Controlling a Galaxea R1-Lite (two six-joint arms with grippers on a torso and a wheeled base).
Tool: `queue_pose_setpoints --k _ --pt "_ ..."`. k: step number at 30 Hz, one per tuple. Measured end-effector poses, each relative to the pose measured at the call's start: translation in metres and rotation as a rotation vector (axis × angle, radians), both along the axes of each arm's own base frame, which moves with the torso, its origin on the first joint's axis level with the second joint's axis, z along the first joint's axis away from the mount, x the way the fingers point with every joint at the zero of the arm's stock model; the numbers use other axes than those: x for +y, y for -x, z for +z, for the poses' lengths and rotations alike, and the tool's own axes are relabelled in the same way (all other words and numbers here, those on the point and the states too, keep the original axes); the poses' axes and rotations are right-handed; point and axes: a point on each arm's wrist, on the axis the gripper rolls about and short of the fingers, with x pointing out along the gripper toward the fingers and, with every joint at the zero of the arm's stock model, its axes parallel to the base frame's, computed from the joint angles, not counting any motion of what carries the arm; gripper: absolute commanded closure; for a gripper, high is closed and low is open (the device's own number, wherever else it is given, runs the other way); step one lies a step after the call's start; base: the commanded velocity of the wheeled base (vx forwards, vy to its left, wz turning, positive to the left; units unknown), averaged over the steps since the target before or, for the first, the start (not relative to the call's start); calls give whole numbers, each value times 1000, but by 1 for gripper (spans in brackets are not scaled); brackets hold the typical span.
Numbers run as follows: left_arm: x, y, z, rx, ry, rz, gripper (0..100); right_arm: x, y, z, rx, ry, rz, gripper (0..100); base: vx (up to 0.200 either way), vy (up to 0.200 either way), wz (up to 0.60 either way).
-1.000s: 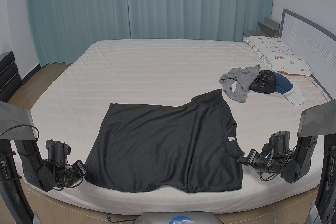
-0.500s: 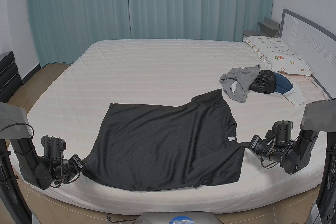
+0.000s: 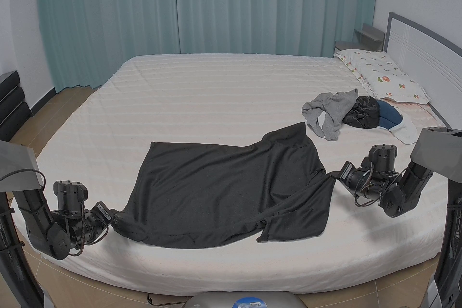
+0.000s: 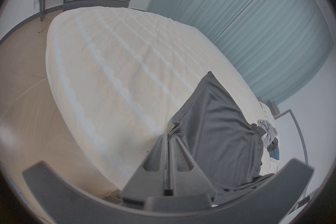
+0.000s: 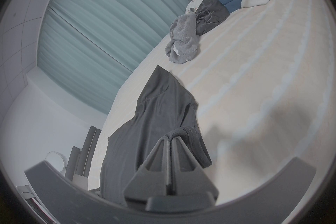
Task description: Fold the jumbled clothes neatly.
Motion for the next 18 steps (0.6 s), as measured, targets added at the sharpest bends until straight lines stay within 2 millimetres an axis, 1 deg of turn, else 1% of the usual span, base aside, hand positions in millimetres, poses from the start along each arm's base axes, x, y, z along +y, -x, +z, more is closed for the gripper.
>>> queue_pose_setpoints --k 3,9,11,14,15,18 --pt "0 -2 1 -9 11 16 100 0 -14 4 -8 1 -3 100 0 0 0" --pt "0 -10 1 -29 38 44 100 2 -49 14 -38 9 -8 100 0 0 0" --pt "0 -12 0 -31 45 49 100 3 -59 15 -48 13 -10 100 0 0 0" --pt "0 -15 -1 -33 51 53 100 5 -72 10 -57 20 -11 100 0 0 0" --pt "0 -16 -2 -33 53 55 100 5 -76 8 -58 22 -11 0 0 0 0" --pt "-1 -17 -4 -29 55 55 100 7 -83 -4 -51 31 -8 0 0 0 0"
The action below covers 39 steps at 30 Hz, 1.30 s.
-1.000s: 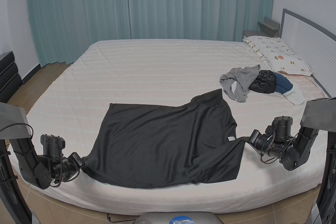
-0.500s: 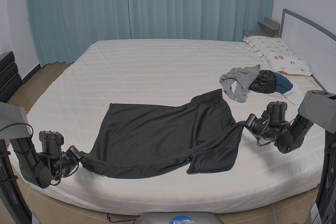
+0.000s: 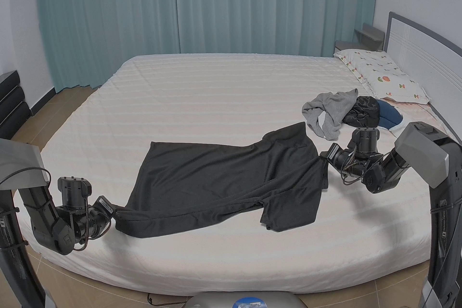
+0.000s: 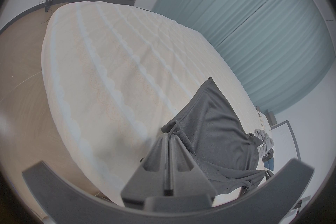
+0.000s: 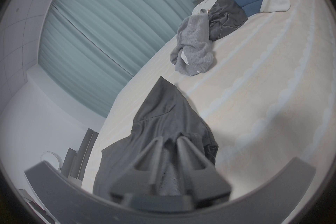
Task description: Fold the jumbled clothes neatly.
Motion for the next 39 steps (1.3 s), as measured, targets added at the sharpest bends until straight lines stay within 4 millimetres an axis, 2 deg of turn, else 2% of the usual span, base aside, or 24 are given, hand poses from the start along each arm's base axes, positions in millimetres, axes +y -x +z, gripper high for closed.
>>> queue_pose_setpoints --k 4,7,14,19,26,29,39 --pt "0 -1 -1 2 4 1 100 0 -2 -13 13 11 6 0 0 0 0" --pt "0 -1 -2 5 7 0 100 -7 -1 -13 20 6 5 0 0 0 0" --pt "0 0 -3 11 9 -2 100 -29 17 10 23 -35 36 0 0 0 0" --pt "0 1 -3 15 9 -3 100 -31 40 13 74 -47 72 0 0 0 0" --pt "0 3 -3 17 9 -5 100 -12 80 -1 193 -59 211 0 0 0 0" --pt "0 3 -3 17 9 -6 100 3 94 -9 229 -37 291 0 0 0 0" --pt "0 4 -2 17 8 -7 100 31 108 -23 319 -16 383 0 0 0 0"
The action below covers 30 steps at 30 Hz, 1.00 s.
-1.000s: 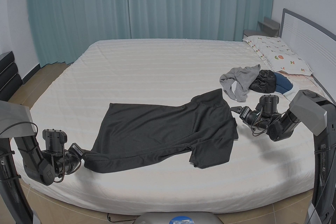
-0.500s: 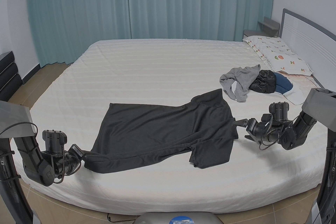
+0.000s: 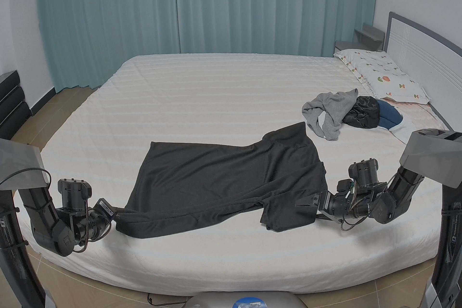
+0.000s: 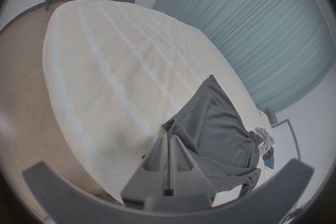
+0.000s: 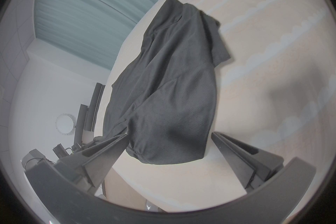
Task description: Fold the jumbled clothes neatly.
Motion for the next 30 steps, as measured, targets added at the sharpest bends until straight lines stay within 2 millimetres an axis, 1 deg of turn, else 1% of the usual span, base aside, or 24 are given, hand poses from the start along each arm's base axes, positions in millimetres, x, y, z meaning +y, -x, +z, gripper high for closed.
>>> queue_pose_setpoints --k 8,9,14,17,20,24,30 --pt "0 0 0 -1 0 -1 100 9 -3 -3 6 6 18 0 0 0 0" --pt "0 0 0 -1 0 -1 100 10 -4 -4 9 8 20 100 0 0 0" --pt "0 0 0 -1 0 0 100 14 -4 -9 43 41 36 100 0 0 0" --pt "0 0 0 0 -1 0 100 15 -4 -9 32 74 31 100 0 0 0" --pt "0 2 0 5 -4 -3 100 8 -2 -7 32 87 14 100 0 0 0" --pt "0 4 -1 13 -9 -10 100 -5 11 -2 55 90 4 100 0 0 0" --pt "-1 12 -3 41 -61 -61 100 -27 39 17 68 67 -5 100 0 0 0"
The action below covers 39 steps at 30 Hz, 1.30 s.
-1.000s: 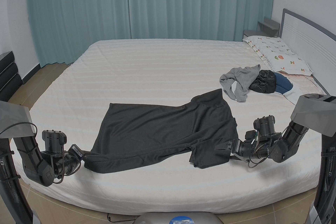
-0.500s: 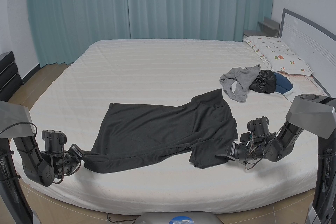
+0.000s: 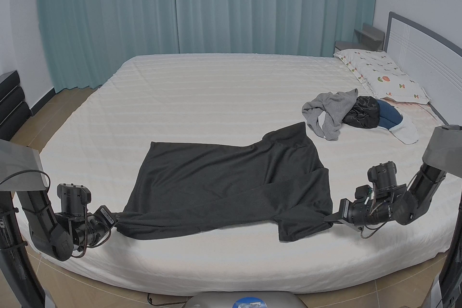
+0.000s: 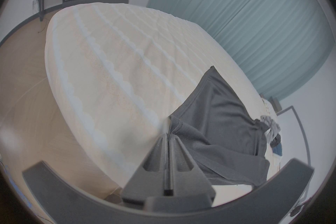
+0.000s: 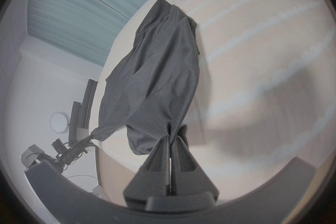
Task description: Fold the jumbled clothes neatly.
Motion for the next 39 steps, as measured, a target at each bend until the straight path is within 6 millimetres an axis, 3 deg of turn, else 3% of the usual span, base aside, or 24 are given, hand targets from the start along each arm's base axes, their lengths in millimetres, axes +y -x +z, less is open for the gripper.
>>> queue_pose_setpoints --k 6,15,29,30,32,33,39 --pt "-6 14 -2 43 -37 -60 100 -19 36 12 16 14 5 100 0 0 0" --pt "-21 42 -9 139 -112 -206 100 -28 88 11 43 97 105 100 0 0 0" --pt "-29 68 -13 224 -171 -328 100 -32 120 2 125 164 191 100 0 0 0" --pt "-30 69 -13 227 -172 -332 0 -32 120 1 131 170 191 100 0 0 0" --pt "-30 69 -14 232 -172 -336 0 -32 120 -1 140 175 193 100 0 0 0" --pt "-30 70 -14 235 -172 -337 0 -32 120 -2 144 176 195 0 0 0 0" --pt "-31 70 -15 235 -172 -339 0 -31 116 -8 147 178 213 0 0 0 0"
